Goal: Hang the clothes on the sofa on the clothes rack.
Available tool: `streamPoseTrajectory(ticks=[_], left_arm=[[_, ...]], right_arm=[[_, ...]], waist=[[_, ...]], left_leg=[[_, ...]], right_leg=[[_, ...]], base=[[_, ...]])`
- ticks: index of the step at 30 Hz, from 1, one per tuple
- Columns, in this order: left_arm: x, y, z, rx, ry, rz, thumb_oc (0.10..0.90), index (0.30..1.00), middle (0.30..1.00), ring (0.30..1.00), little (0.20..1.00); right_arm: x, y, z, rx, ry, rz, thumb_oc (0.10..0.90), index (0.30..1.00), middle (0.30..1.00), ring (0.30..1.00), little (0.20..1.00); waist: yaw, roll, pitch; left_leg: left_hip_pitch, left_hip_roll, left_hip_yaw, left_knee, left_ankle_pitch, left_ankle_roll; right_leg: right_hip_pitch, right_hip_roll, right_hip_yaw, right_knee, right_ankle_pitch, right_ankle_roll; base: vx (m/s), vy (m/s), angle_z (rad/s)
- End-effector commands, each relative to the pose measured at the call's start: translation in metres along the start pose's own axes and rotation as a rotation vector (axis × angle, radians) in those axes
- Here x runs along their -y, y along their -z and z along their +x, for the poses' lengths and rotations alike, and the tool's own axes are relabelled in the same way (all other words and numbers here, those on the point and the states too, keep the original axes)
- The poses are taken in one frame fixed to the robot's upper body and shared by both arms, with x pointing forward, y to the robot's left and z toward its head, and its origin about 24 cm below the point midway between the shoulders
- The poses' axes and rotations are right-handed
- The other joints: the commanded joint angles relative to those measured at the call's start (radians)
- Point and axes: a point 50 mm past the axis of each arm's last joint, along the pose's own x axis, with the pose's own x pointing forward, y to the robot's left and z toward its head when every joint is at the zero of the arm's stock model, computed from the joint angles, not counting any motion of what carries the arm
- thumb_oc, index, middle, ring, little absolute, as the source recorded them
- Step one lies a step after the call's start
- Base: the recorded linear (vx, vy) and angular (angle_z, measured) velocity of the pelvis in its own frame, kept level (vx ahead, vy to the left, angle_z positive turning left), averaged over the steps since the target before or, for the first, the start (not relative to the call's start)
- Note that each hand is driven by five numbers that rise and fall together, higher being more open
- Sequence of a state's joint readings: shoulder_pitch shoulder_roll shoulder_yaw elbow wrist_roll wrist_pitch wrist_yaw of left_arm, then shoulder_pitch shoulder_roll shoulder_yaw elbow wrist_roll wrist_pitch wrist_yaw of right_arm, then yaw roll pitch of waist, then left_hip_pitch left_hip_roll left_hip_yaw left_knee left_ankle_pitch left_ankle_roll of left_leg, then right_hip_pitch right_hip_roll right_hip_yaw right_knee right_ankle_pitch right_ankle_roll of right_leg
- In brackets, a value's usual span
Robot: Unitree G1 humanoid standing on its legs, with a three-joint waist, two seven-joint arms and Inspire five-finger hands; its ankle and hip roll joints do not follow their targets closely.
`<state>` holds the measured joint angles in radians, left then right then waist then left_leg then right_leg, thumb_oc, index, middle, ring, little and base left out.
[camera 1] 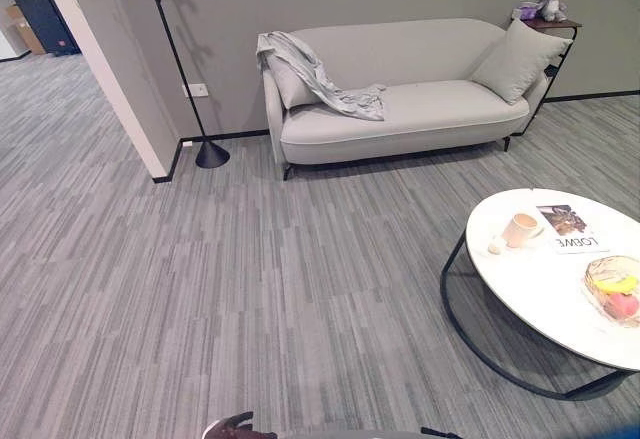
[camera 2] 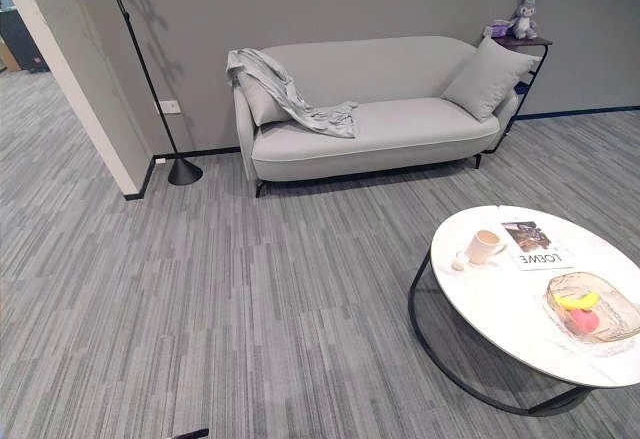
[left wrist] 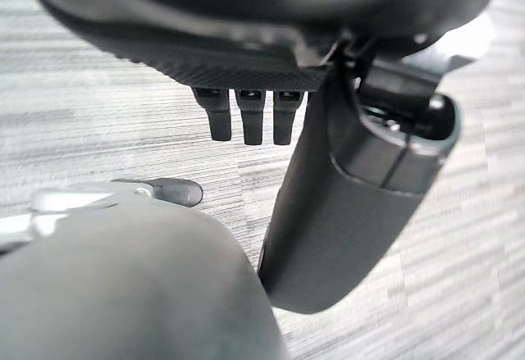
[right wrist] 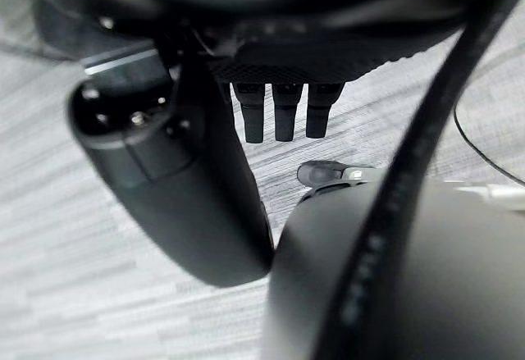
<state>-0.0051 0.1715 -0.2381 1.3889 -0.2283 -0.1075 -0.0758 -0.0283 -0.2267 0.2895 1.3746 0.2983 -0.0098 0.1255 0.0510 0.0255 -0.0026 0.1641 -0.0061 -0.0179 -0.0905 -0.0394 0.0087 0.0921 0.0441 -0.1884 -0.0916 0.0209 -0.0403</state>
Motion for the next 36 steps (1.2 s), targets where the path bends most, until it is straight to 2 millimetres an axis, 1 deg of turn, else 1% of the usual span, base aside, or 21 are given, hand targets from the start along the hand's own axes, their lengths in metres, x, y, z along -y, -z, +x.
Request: streamPoseTrajectory(ticks=[1, 6, 8, 9, 10, 12, 13, 15, 16, 17, 19, 20, 21, 22, 23, 24, 26, 30, 34, 35, 36], left_arm=[[0.010, 0.002, 0.001, -0.039, 0.040, 0.194, 0.800, 0.900, 0.900, 0.900, 0.900], [0.009, -0.015, 0.003, 0.009, 0.032, 0.282, 0.800, 0.900, 0.900, 0.900, 0.900], [0.007, -0.028, 0.004, 0.060, 0.013, 0.301, 0.800, 0.900, 0.900, 0.900, 0.900], [0.006, -0.037, 0.004, 0.097, 0.001, 0.305, 0.800, 0.900, 0.900, 0.900, 0.900], [0.006, -0.037, 0.004, 0.097, 0.001, 0.305, 0.800, 0.900, 0.900, 0.900, 0.900], [0.005, -0.034, 0.004, 0.085, -0.004, 0.302, 0.800, 0.900, 0.900, 0.900, 0.900], [0.005, -0.034, 0.004, 0.085, -0.004, 0.302, 0.800, 0.900, 0.900, 0.900, 0.900], [0.005, -0.032, 0.004, 0.073, -0.001, 0.308, 0.800, 0.900, 0.900, 0.900, 0.900], [0.006, -0.031, 0.004, 0.066, 0.006, 0.331, 0.800, 0.900, 0.900, 0.900, 0.900], [0.006, -0.031, 0.004, 0.066, 0.006, 0.331, 0.800, 0.900, 0.900, 0.900, 0.900], [0.006, -0.030, 0.004, 0.063, 0.010, 0.350, 0.800, 0.900, 0.900, 0.900, 0.900], [0.007, -0.031, 0.004, 0.066, 0.012, 0.356, 0.800, 0.900, 0.900, 0.900, 0.900], [0.006, -0.032, 0.004, 0.066, 0.010, 0.365, 0.800, 0.900, 0.900, 0.900, 0.900], [0.006, -0.034, 0.004, 0.071, 0.008, 0.372, 0.800, 0.900, 0.900, 0.900, 0.900], [0.006, -0.035, 0.004, 0.071, 0.008, 0.372, 0.800, 0.900, 0.900, 0.900, 0.900], [0.007, -0.037, 0.005, 0.077, 0.008, 0.383, 0.800, 0.900, 0.900, 0.900, 0.900], [0.010, -0.039, 0.005, 0.077, 0.022, 0.427, 0.800, 0.900, 0.900, 0.900, 0.900], [0.014, -0.036, 0.005, 0.070, 0.045, 0.449, 0.800, 0.900, 0.900, 0.900, 0.900], [0.016, -0.021, 0.004, 0.029, 0.056, 0.454, 0.800, 0.900, 0.900, 0.900, 0.900], [0.018, -0.021, 0.004, 0.025, 0.061, 0.434, 0.800, 0.900, 0.900, 0.900, 0.900], [0.019, -0.023, 0.005, 0.033, 0.056, 0.399, 0.800, 0.900, 0.900, 0.900, 0.900]], right_arm=[[-0.035, 0.002, 0.004, -0.057, -0.094, -0.371, 0.800, 0.900, 0.900, 0.900, 0.900], [-0.041, -0.013, 0.005, -0.016, -0.103, -0.479, 0.800, 0.900, 0.900, 0.900, 0.900], [-0.040, -0.021, 0.005, 0.005, -0.095, -0.463, 0.800, 0.900, 0.900, 0.900, 0.900], [-0.039, -0.030, 0.006, 0.034, -0.084, -0.419, 0.800, 0.900, 0.900, 0.900, 0.900], [-0.039, -0.030, 0.006, 0.034, -0.084, -0.419, 0.800, 0.900, 0.900, 0.900, 0.900], [-0.039, -0.032, 0.005, 0.050, -0.085, -0.358, 0.800, 0.900, 0.900, 0.900, 0.900], [-0.039, -0.032, 0.005, 0.050, -0.085, -0.358, 0.800, 0.900, 0.900, 0.900, 0.900], [-0.039, -0.033, 0.005, 0.065, -0.085, -0.316, 0.800, 0.900, 0.900, 0.900, 0.900], [-0.038, -0.036, 0.005, 0.089, -0.081, -0.238, 0.800, 0.900, 0.900, 0.900, 0.900], [-0.038, -0.036, 0.005, 0.089, -0.081, -0.238, 0.800, 0.900, 0.900, 0.900, 0.900], [-0.035, -0.034, 0.005, 0.096, -0.073, -0.164, 0.800, 0.900, 0.900, 0.900, 0.900], [-0.034, -0.034, 0.005, 0.097, -0.067, -0.151, 0.800, 0.900, 0.900, 0.900, 0.900], [-0.032, -0.031, 0.005, 0.086, -0.062, -0.126, 0.800, 0.900, 0.900, 0.900, 0.900], [-0.031, -0.030, 0.005, 0.078, -0.061, -0.107, 0.800, 0.900, 0.900, 0.900, 0.900], [-0.031, -0.031, 0.005, 0.079, -0.061, -0.107, 0.800, 0.900, 0.900, 0.900, 0.900], [-0.031, -0.030, 0.005, 0.076, -0.062, -0.077, 0.800, 0.900, 0.900, 0.900, 0.900], [-0.034, -0.024, 0.005, 0.058, -0.080, -0.001, 0.800, 0.900, 0.900, 0.900, 0.900], [-0.034, -0.014, 0.005, 0.033, -0.090, 0.038, 0.800, 0.900, 0.900, 0.900, 0.900], [-0.030, 0.004, 0.003, -0.010, -0.088, 0.049, 0.800, 0.900, 0.900, 0.900, 0.900], [-0.027, 0.008, 0.003, -0.031, -0.082, 0.019, 0.800, 0.900, 0.900, 0.900, 0.900], [-0.020, 0.014, 0.001, -0.048, -0.062, -0.006, 0.800, 0.900, 0.900, 0.900, 0.900]], waist=[[0.015, -0.046, 0.006], [0.010, -0.044, 0.027], [0.006, -0.036, 0.049], [-0.002, -0.030, 0.069], [-0.003, -0.031, 0.069], [-0.017, -0.027, 0.101], [-0.016, -0.028, 0.101], [-0.022, -0.029, 0.120], [-0.020, -0.024, 0.126], [-0.019, -0.025, 0.126], [-0.024, -0.012, 0.124], [-0.025, -0.005, 0.124], [-0.029, -0.002, 0.122], [-0.029, 0.003, 0.123], [-0.026, 0.004, 0.122], [-0.022, 0.002, 0.121], [-0.026, -0.002, 0.123], [-0.034, 0.010, 0.116], [-0.059, 0.024, 0.086], [-0.059, 0.034, 0.079], [-0.060, 0.034, 0.079]], left_leg=[[-0.041, -0.086, -0.005, 0.003, -0.065, 0.057], [-0.055, -0.093, -0.011, 0.003, -0.064, 0.069], [-0.062, -0.093, -0.016, 0.003, -0.061, 0.079], [-0.058, -0.103, -0.021, 0.003, -0.061, 0.090], [-0.058, -0.104, -0.021, 0.003, -0.061, 0.090], [-0.020, -0.125, -0.015, 0.003, -0.070, 0.116], [-0.020, -0.127, -0.014, 0.003, -0.070, 0.117], [0.001, -0.137, -0.004, 0.003, -0.077, 0.128], [0.018, -0.139, 0.017, 0.003, -0.090, 0.131], [0.017, -0.141, 0.017, 0.003, -0.090, 0.132], [0.033, -0.119, 0.038, 0.003, -0.107, 0.120], [0.035, -0.106, 0.047, 0.003, -0.111, 0.109], [0.034, -0.094, 0.051, 0.003, -0.118, 0.094], [0.034, -0.085, 0.059, 0.003, -0.125, 0.086], [0.033, -0.084, 0.062, 0.003, -0.124, 0.086], [0.029, -0.086, 0.079, 0.003, -0.128, 0.083], [0.057, -0.085, 0.112, 0.003, -0.152, 0.069], [0.085, -0.078, 0.134, 0.003, -0.174, 0.061], [0.133, -0.032, 0.115, 0.003, -0.191, 0.037], [0.118, 0.013, 0.113, 0.066, -0.112, 0.006], [0.096, 0.028, 0.110, 0.131, -0.051, -0.012]], right_leg=[[0.076, -0.054, 0.018, 0.004, -0.108, 0.072], [0.047, -0.065, 0.009, 0.049, -0.110, 0.075], [-0.007, -0.075, 0.002, 0.151, -0.136, 0.076], [-0.054, -0.091, -0.003, 0.266, -0.158, 0.086], [-0.057, -0.092, -0.003, 0.272, -0.161, 0.087], [-0.147, -0.143, -0.004, 0.512, -0.108, 0.106], [-0.151, -0.145, -0.002, 0.519, -0.110, 0.107], [-0.209, -0.175, -0.003, 0.658, -0.071, 0.112], [-0.252, -0.225, -0.045, 0.729, -0.065, 0.117], [-0.254, -0.227, -0.044, 0.732, -0.067, 0.118], [-0.248, -0.232, -0.079, 0.665, -0.085, 0.127], [-0.250, -0.209, -0.086, 0.596, -0.105, 0.118], [-0.255, -0.165, -0.067, 0.431, -0.105, 0.122], [-0.248, -0.138, -0.053, 0.313, -0.074, 0.128], [-0.245, -0.134, -0.052, 0.303, -0.067, 0.127], [-0.250, -0.117, -0.039, 0.181, -0.013, 0.134], [-0.268, -0.107, -0.029, 0.004, 0.055, 0.174], [-0.320, -0.116, -0.001, 0.004, 0.057, 0.190], [-0.291, -0.079, 0.042, 0.004, 0.089, 0.159], [-0.266, -0.043, 0.050, 0.004, 0.077, 0.134], [-0.249, -0.026, 0.059, 0.004, 0.066, 0.117]], base=[[0.00, 0.040, -0.02], [0.00, 0.072, 0.03], [-0.05, 0.119, 0.09], [-0.02, 0.110, 0.02], [0.03, 0.154, -0.03], [0.04, 0.128, -0.03], [0.03, 0.085, -0.03], [0.07, 0.075, 0.04], [0.09, 0.067, 0.00], [0.17, 0.047, -0.15], [0.16, -0.042, -0.18], [0.20, -0.183, -0.17], [0.21, -0.225, -0.36], [0.15, -0.174, -0.43], [0.11, -0.108, -0.57], [0.12, -0.094, -0.51], [0.36, -0.197, -0.39], [0.38, -0.141, -0.32], [0.60, -0.284, -0.09], [0.78, -0.489, 0.04], [0.75, -0.482, 0.03]])
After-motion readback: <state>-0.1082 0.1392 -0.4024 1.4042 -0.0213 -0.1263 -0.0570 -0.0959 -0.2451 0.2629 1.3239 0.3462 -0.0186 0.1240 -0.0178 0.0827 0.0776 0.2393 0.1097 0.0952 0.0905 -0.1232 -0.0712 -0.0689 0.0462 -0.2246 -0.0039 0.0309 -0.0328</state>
